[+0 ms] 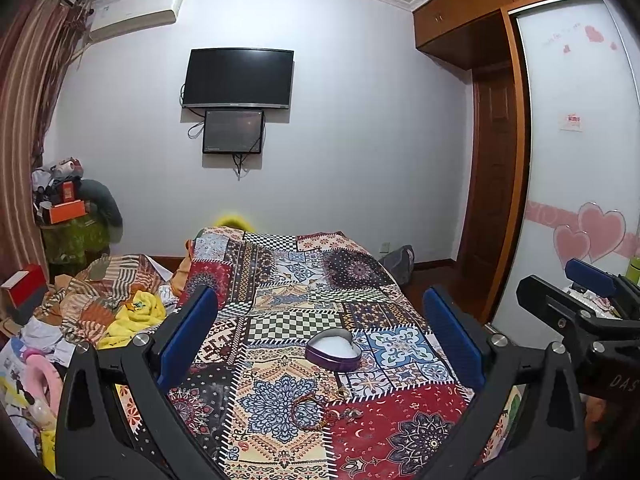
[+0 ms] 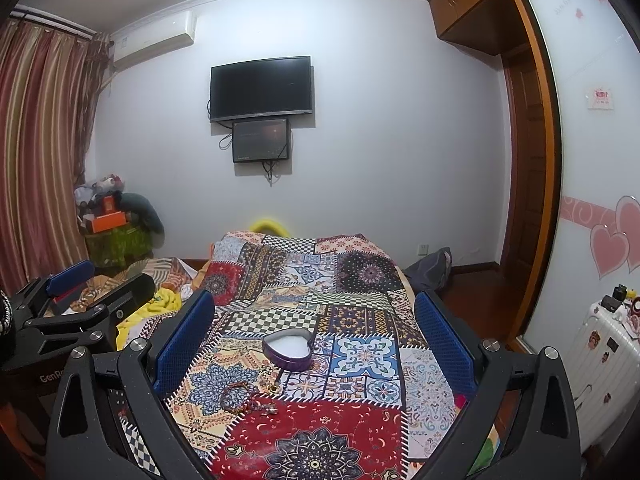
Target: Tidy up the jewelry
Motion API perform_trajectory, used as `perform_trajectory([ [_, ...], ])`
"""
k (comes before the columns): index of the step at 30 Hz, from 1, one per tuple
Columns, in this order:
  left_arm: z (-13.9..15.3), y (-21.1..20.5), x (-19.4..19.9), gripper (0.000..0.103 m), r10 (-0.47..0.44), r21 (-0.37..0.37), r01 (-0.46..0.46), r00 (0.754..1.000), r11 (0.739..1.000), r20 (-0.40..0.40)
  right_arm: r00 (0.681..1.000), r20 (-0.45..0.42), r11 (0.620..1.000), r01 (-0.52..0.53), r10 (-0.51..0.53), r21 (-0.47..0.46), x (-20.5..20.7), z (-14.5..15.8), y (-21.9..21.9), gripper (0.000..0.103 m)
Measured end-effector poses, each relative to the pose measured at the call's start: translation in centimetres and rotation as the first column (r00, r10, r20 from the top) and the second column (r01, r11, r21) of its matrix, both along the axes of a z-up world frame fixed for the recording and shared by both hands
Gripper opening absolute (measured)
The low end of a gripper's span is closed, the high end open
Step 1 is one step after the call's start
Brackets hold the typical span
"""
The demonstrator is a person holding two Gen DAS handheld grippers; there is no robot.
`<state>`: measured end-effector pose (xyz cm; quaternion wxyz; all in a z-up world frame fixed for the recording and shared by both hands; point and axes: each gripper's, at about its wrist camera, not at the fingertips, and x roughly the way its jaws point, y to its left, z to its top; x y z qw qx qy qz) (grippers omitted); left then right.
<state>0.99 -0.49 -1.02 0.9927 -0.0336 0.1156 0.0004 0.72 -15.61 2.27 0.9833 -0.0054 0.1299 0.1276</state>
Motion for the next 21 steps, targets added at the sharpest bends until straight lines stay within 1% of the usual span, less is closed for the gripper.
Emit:
perform_trajectory([
  [21,-0.2,-0.06,0.37,0.103,0.001,-0.012,-0.001,1.0,1.0,-0.017,1.0,-0.006,1.0,0.009,-0.009,0.011,0.09,0.26,-0.59,0.099],
])
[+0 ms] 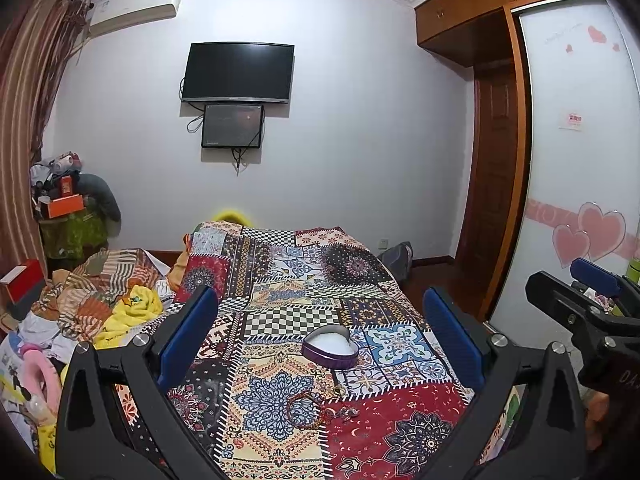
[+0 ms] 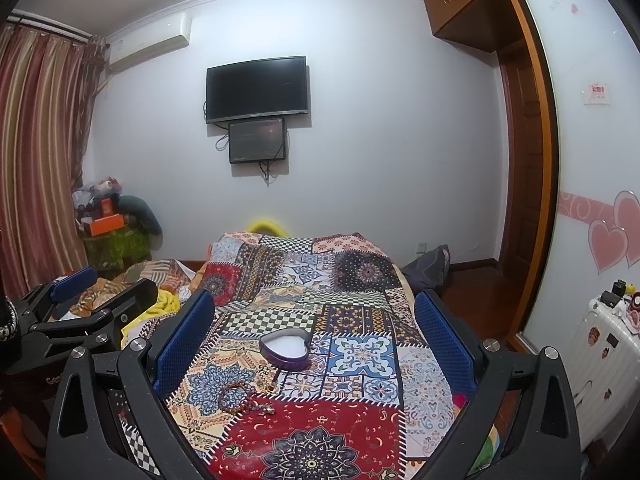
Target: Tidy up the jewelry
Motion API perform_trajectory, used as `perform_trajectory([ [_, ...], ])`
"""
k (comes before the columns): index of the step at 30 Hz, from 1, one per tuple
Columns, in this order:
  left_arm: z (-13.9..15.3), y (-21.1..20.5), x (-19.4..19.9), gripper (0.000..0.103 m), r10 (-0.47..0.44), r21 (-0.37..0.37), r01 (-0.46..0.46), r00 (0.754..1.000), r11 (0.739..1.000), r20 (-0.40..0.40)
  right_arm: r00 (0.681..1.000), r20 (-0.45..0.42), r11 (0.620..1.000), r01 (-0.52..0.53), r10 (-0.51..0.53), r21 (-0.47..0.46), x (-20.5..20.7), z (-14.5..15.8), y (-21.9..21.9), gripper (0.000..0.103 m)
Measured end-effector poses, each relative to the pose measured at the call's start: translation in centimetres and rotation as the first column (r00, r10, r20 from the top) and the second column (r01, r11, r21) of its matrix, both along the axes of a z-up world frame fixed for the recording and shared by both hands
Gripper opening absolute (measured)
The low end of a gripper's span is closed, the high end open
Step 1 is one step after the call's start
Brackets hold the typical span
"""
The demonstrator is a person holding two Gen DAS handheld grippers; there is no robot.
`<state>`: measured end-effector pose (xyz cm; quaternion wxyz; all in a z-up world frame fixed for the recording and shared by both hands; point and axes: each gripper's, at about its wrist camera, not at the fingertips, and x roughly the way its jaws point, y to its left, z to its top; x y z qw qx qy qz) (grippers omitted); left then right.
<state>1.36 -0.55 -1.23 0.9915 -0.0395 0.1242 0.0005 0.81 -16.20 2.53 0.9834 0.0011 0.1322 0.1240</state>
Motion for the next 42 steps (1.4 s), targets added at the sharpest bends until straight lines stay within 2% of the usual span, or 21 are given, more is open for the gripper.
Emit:
perform_trajectory([
  [19,-0.5,0.9,1.0,0.103,0.006,-0.01,-0.006,1.0,1.0,-0.016,1.0,-0.028,1.0,-0.006,0.006,-0.005,1.1,-0.6,0.3,0.099],
  [28,-1.8,2.0,3.1,0.103,0.03,-0.001,-0.03,0.997,1.0,-0.07,0.998,-0.067,1.0,-0.016,0.014,-0.019,3.0,-1.8,0.8,0.099],
  [34,-3.9,3.9,5.8,0.103,0.063,0.002,-0.063,0.986,0.998,-0.157,0.986,-0.165,0.998,-0.011,0.001,-0.058,5.8,-4.5,1.3,0.099],
  [37,-5.4,5.0,7.2,0.103,0.119,0.04,-0.113,0.972,0.993,-0.204,0.975,-0.221,0.996,-0.007,-0.013,-0.09,7.3,-6.4,1.4,0.099],
  [42,-8.4,6.4,9.0,0.102,0.144,0.079,-0.126,0.947,0.989,-0.287,0.945,-0.327,0.988,-0.028,-0.024,-0.154,9.2,-9.6,1.8,0.099],
])
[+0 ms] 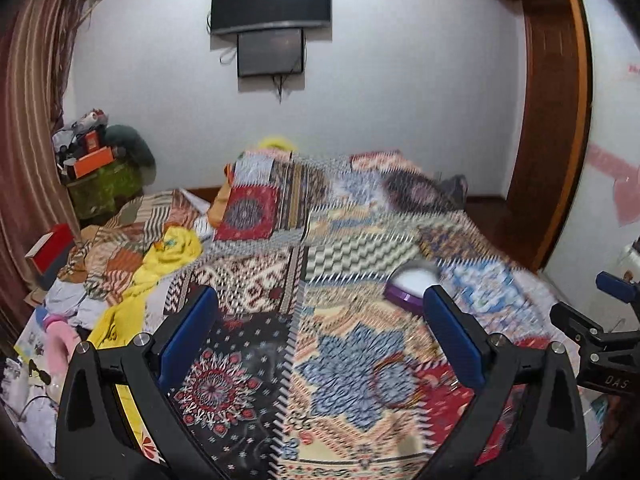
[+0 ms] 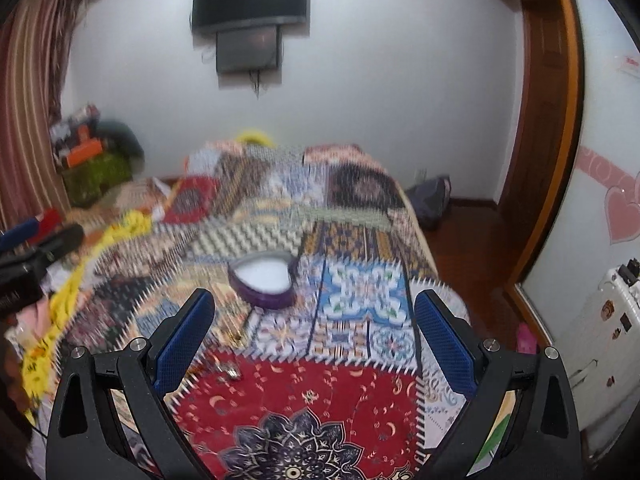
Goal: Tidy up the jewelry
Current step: 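Lower the right tool to the silver ring while the left tool approaches the gold ring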
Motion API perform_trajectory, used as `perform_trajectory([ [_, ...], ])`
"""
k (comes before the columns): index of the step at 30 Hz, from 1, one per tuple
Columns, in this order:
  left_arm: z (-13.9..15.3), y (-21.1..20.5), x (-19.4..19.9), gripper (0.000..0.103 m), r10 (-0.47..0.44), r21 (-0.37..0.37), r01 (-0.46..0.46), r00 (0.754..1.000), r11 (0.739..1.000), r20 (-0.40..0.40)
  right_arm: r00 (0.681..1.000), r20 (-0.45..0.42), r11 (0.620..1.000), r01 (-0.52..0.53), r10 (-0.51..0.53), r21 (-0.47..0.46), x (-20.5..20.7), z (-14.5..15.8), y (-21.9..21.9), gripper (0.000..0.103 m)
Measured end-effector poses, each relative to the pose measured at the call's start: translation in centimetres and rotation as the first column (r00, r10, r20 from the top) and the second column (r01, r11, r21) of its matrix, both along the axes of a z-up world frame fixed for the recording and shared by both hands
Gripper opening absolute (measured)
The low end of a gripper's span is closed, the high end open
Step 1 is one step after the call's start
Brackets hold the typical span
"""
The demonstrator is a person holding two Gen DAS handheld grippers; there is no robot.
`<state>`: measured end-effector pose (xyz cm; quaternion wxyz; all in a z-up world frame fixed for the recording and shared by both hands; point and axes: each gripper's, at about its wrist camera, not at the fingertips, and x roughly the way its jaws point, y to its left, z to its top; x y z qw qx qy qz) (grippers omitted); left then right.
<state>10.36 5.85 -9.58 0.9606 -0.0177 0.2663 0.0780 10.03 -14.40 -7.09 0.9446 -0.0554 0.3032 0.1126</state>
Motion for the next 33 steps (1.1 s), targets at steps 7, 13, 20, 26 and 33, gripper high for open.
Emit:
perform_trajectory([
  [7,-5.2,1.2,3.1,0.083,-0.091,-0.088,0.075,0.977,0.993,-0.194,0.982,-0.169,0.996,-0.086,0.087,0.01,1.7,-4.0,1.0,0.099],
  [13,-8.5,1.2,4.5,0.079,-0.166,-0.163,0.121,0.94,0.979,-0.297,0.963,-0.229,0.989,-0.144,0.145,0.023,2.1,-5.8,2.5,0.089],
  [20,-10.5,1.1,5.7,0.067,-0.231,-0.244,0.152,0.913,0.958,-0.338,0.915,-0.327,0.972,-0.221,0.235,0.08,2.9,-8.0,4.4,0.072],
  [26,-11.3,1.1,6.3,0.053,-0.291,-0.32,0.178,0.888,0.931,-0.355,0.895,-0.363,0.965,-0.243,0.261,0.097,3.3,-9.0,5.2,0.061],
  [33,-10.7,-0.4,5.4,0.053,-0.352,-0.321,0.244,0.871,0.915,-0.343,0.885,-0.374,0.96,-0.26,0.278,0.1,3.6,-9.4,5.6,0.048],
])
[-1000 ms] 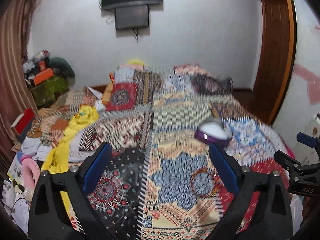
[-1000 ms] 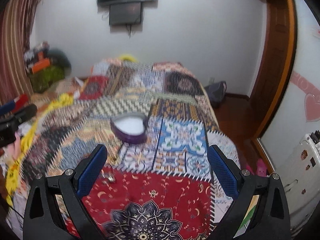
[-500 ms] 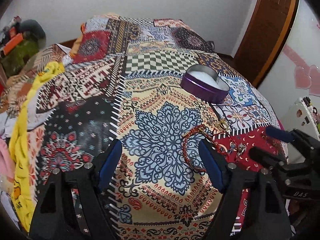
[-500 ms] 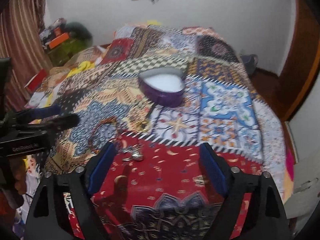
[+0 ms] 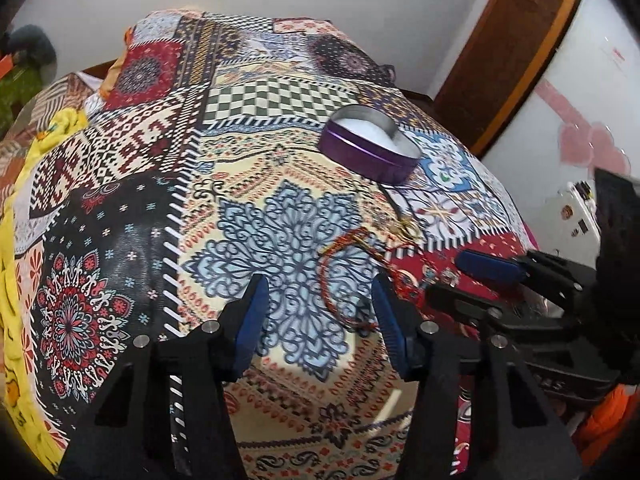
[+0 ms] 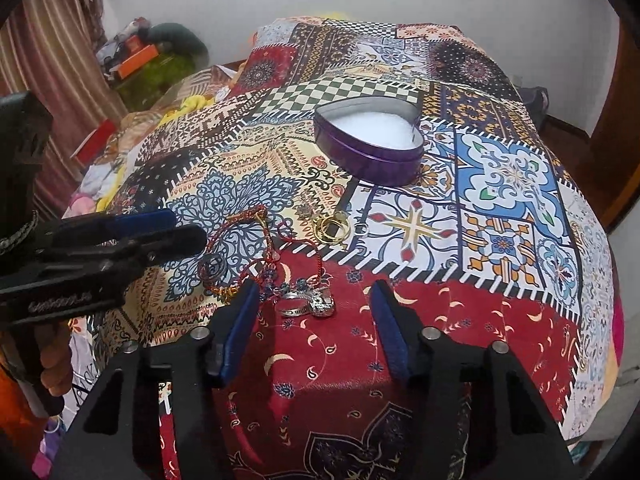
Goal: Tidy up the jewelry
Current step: 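Lower the right tool to the silver ring while the left tool approaches the gold ring, then close the right tool on the silver ring while the left tool grasps the gold ring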
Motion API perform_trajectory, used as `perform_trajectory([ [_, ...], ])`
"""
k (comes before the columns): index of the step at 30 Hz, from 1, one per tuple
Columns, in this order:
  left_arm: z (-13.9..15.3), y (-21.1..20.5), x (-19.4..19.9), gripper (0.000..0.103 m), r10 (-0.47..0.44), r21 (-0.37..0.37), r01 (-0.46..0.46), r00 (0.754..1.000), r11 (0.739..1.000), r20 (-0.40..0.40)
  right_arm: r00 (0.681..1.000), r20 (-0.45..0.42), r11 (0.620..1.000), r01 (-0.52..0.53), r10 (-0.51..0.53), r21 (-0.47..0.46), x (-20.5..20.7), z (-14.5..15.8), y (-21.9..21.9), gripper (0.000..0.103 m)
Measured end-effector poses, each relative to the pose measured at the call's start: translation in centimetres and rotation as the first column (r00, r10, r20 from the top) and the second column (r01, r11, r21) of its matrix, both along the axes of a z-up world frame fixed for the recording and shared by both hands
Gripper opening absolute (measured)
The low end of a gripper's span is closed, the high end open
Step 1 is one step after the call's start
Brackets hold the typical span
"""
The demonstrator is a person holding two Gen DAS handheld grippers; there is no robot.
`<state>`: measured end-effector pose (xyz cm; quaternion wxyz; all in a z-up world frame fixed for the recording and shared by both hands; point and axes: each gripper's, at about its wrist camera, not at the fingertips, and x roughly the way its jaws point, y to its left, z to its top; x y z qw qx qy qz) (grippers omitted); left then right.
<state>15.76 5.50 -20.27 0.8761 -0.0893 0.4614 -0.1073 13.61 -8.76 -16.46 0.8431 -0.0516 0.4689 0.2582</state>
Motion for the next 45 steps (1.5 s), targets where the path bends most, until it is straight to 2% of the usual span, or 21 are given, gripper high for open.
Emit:
perform_trajectory([
  [6,0.1,-1.3,-0.4,0.048,-0.051,-0.001,0.051,0.999,0.999,-0.007,1.0,-0.01,1.0,-0.013,0.013,0.003,0.2,-0.2,0.3,0.028],
  [8,-0.1,-1.6,-0.4,0.047,-0.064,-0.008,0.064,0.998,0.998,-0.017,1.0,-0.011,1.0,-0.012,0.012,0.009,0.2,-0.1,0.1,0.028],
  [12,-0.4,-2.3,-0.2,0.033,-0.084,-0.004,0.084,0.996,0.996,-0.032,1.0,-0.011,1.0,-0.005,0.005,0.014,0.1,0.2,-0.4,0.028],
  [19,-0.7,-2.6,0.2,0.02,-0.08,0.01,0.081,0.996,0.997,-0.033,1.0,-0.006,1.0,0.029,-0.028,0.01,0.0,0.5,-1.7,0.028],
  [24,-0.7,-3.0,0.2,0.02,-0.077,0.047,0.078,0.997,0.996,-0.016,0.999,-0.001,0.999,0.045,-0.045,0.013,-0.1,0.8,-2.2,0.028],
  [31,0.6,-3.1,-0.2,0.02,-0.069,0.044,0.068,0.997,0.997,0.021,0.998,0.017,0.997,0.067,-0.067,0.026,-0.1,1.6,-2.6,0.028],
  [45,5.7,-3.6,0.4,0.02,-0.041,0.063,0.03,0.981,0.998,0.187,0.98,0.164,0.993,0.106,-0.115,0.06,1.8,6.4,-3.9,0.028],
])
